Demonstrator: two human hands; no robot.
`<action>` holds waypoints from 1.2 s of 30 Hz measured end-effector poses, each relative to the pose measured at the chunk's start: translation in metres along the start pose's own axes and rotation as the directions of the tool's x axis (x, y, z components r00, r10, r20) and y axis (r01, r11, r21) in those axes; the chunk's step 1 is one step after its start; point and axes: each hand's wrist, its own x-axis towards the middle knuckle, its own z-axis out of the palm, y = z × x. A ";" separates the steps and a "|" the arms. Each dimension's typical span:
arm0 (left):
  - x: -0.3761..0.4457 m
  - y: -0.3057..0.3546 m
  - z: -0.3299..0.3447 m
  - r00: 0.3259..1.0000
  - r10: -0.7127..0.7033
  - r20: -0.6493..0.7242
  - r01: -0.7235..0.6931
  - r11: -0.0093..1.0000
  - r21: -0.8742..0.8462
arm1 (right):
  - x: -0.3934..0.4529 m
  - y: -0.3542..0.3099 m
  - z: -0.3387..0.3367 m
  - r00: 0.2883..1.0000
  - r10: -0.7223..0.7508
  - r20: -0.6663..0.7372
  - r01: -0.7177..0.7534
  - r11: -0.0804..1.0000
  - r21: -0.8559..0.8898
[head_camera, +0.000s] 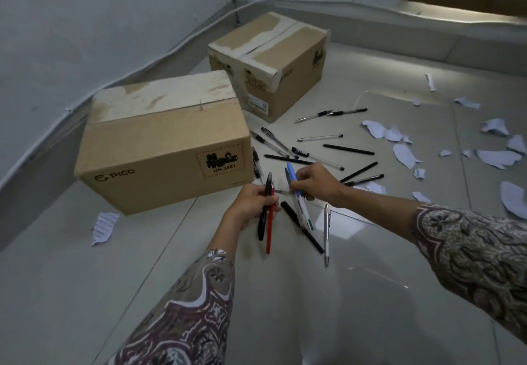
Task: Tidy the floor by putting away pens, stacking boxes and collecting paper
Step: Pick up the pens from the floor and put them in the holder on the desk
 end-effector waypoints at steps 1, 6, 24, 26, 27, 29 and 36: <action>0.005 0.007 0.002 1.000 0.013 0.000 -0.013 1.000 0.013 | 0.002 -0.002 -0.008 1.000 -0.003 -0.029 0.004 1.000 0.026; 0.028 0.058 0.013 0.992 0.127 0.003 -0.127 0.991 0.032 | 0.011 -0.001 -0.045 0.992 0.006 -0.129 0.008 0.994 0.109; -0.004 0.283 0.100 0.960 0.279 -0.033 -0.269 0.947 0.173 | -0.073 -0.110 -0.258 0.965 0.110 -0.238 -0.062 0.978 0.198; -0.023 0.317 0.110 0.968 0.250 -0.010 -0.245 0.957 0.158 | -0.101 -0.131 -0.289 0.953 0.103 -0.286 -0.046 0.979 0.199; -0.034 0.339 0.117 0.972 0.235 0.007 -0.234 0.961 0.146 | -0.116 -0.142 -0.308 0.943 0.108 -0.316 -0.045 0.979 0.200; -0.057 0.383 0.132 0.976 0.216 0.032 -0.218 0.968 0.128 | -0.147 -0.165 -0.344 0.921 0.124 -0.370 -0.051 0.979 0.199; -0.141 0.538 0.197 0.960 0.221 0.170 -0.242 0.964 0.113 | -0.246 -0.251 -0.465 0.809 0.181 -0.559 -0.029 0.962 0.270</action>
